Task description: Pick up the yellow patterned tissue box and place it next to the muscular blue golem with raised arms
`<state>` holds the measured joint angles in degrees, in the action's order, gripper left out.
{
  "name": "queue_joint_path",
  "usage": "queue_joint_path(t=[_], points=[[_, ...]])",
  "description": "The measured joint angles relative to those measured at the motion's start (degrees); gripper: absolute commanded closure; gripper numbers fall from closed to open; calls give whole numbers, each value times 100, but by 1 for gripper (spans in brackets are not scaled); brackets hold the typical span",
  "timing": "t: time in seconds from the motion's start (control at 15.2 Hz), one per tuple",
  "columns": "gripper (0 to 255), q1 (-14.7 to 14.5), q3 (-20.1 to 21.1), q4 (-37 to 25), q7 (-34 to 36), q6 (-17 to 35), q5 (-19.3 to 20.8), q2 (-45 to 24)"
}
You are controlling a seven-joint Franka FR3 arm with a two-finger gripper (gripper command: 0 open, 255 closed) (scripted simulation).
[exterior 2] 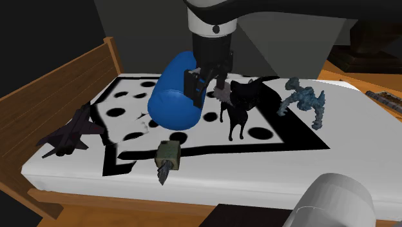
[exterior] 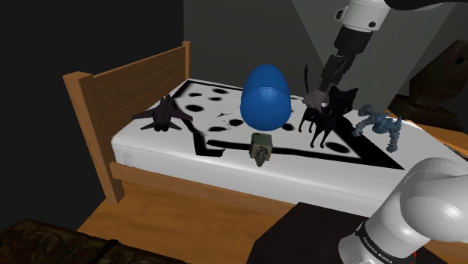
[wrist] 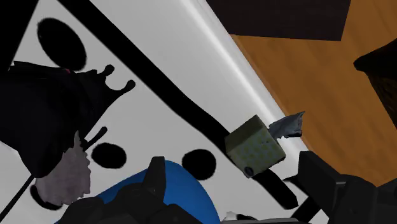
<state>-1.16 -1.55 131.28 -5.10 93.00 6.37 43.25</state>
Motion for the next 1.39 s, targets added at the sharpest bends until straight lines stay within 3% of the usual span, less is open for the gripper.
queue_joint_path(t=[0.53, 1.39], points=[[0, 104, 347, 495, 1202, 553, -522, -527], [0, 123, 976, 818, 3517, 2241, -1759, -2601]])
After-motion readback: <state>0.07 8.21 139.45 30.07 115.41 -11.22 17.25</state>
